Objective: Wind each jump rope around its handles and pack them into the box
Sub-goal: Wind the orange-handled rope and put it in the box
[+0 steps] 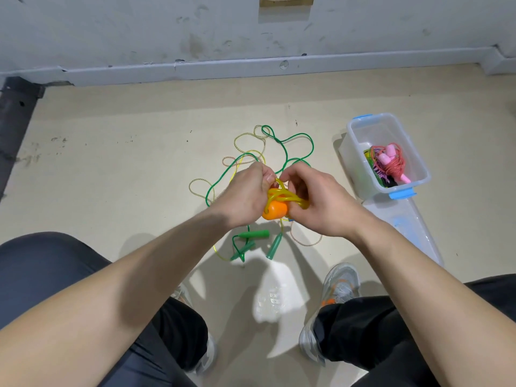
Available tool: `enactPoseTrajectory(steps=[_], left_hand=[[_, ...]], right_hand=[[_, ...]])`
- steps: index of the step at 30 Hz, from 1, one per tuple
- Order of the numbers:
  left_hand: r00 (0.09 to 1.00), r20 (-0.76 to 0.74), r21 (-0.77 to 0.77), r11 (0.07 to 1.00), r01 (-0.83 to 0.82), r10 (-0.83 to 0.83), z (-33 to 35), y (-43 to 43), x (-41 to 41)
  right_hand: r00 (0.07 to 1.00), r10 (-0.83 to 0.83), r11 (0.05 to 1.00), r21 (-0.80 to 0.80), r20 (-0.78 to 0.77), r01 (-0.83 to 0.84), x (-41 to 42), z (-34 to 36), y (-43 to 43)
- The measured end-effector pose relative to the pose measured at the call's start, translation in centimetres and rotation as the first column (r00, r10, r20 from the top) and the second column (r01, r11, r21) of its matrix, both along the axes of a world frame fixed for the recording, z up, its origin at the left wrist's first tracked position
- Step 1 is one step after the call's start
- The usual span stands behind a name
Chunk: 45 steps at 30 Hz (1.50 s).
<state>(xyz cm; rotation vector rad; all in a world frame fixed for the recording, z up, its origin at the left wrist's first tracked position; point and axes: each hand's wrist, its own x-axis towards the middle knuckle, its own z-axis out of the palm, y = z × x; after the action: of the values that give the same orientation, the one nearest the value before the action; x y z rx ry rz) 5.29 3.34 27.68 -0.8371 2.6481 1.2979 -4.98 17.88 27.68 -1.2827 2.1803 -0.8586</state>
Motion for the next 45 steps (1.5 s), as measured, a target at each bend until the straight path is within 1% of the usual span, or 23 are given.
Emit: enactPoseTrajectory(steps=[3,5,7,9,13,16,18,19,21,22,24,26,28,30,34,35,37,39,40,41,43,44,45], left_hand=[[0.997,-0.029,0.045,0.997,-0.069,0.070,0.1,0.2,0.0],[0.987,-0.086,0.068,0.989,-0.131,0.137,0.1,0.5,0.1],[0.970,-0.152,0.075,0.981,-0.180,0.190,0.0,0.7,0.2],[0.959,-0.212,0.062,0.982,-0.176,0.185,-0.1,0.9,0.3],[0.968,-0.236,0.023,0.996,-0.084,0.087,-0.7,0.8,0.4],[0.959,-0.269,0.140,0.989,-0.054,0.091,-0.5,0.4,0.3],[0.952,-0.269,0.209,0.974,-0.089,0.144,-0.4,0.4,0.1],[0.945,-0.262,0.250,0.959,-0.132,0.198,-0.5,0.4,0.1],[0.919,-0.222,0.395,0.892,-0.222,0.327,-0.6,0.3,-0.1],[0.911,-0.196,0.488,0.842,-0.230,0.363,-0.4,0.2,-0.1],[0.918,-0.187,0.633,0.758,-0.158,0.349,-0.1,0.0,0.1],[0.929,-0.242,0.649,0.759,-0.059,0.279,0.1,0.0,0.4],[0.927,-0.285,0.613,0.790,-0.020,0.245,-0.3,0.3,0.3],[0.918,-0.286,0.604,0.795,-0.049,0.274,-0.5,0.7,0.1],[0.904,-0.226,0.598,0.784,-0.165,0.362,-0.9,1.4,0.0],[0.904,-0.227,0.580,0.796,-0.173,0.361,-0.9,1.4,0.0],[0.911,-0.222,0.562,0.809,-0.173,0.349,-0.7,1.2,-0.2],[0.920,-0.206,0.589,0.793,-0.156,0.334,-0.4,0.9,-0.3],[0.926,-0.204,0.602,0.786,-0.138,0.319,-0.3,0.8,-0.3],[0.936,-0.199,0.598,0.793,-0.119,0.290,-0.3,0.6,-0.3],[0.960,-0.167,0.586,0.806,-0.088,0.226,-0.3,0.5,-0.1],[0.967,-0.155,0.603,0.795,-0.071,0.204,-0.4,0.6,0.0],[0.972,-0.144,0.622,0.781,-0.059,0.188,-0.5,0.8,0.0]], right_hand=[[1.000,-0.005,1.000,0.026,0.026,0.004,0.3,-0.1,0.1],[0.986,-0.083,0.997,0.014,0.145,0.081,0.5,0.2,0.1],[0.934,-0.204,0.977,-0.001,0.294,0.214,0.7,0.5,-0.2],[0.899,-0.273,0.959,0.024,0.343,0.282,0.8,0.6,-0.7],[0.817,-0.287,0.955,0.085,0.499,0.284,1.0,0.6,-1.2],[0.716,-0.266,0.958,0.090,0.646,0.274,0.8,0.7,-1.1],[0.658,-0.284,0.945,0.087,0.697,0.316,0.8,0.8,-1.2],[0.638,-0.303,0.935,0.092,0.708,0.342,0.8,0.8,-1.3],[0.595,-0.343,0.912,0.105,0.727,0.397,1.2,0.7,-1.4],[0.570,-0.359,0.897,0.106,0.739,0.428,1.3,0.6,-1.4],[0.502,-0.386,0.860,0.104,0.774,0.500,1.3,0.7,-1.4],[0.423,-0.392,0.818,0.099,0.817,0.566,1.2,0.8,-1.4],[0.376,-0.373,0.794,0.083,0.848,0.602,1.2,0.8,-1.4],[0.374,-0.356,0.805,0.078,0.856,0.588,1.5,0.7,-1.4],[0.369,-0.338,0.830,0.089,0.866,0.551,1.8,0.4,-1.5],[0.385,-0.333,0.838,0.083,0.861,0.539,1.6,0.6,-1.5],[0.458,-0.337,0.856,0.065,0.823,0.513,1.1,0.9,-1.4],[0.522,-0.346,0.867,0.052,0.780,0.496,0.9,1.3,-1.5],[0.524,-0.348,0.866,0.052,0.777,0.498,0.8,1.4,-1.5],[0.508,-0.349,0.863,0.058,0.788,0.502,0.6,1.5,-1.5],[0.455,-0.352,0.855,0.083,0.818,0.512,0.0,1.6,-1.5],[0.445,-0.355,0.854,0.091,0.822,0.513,-0.2,1.6,-1.4],[0.455,-0.360,0.854,0.092,0.814,0.511,-0.4,1.6,-1.4]])
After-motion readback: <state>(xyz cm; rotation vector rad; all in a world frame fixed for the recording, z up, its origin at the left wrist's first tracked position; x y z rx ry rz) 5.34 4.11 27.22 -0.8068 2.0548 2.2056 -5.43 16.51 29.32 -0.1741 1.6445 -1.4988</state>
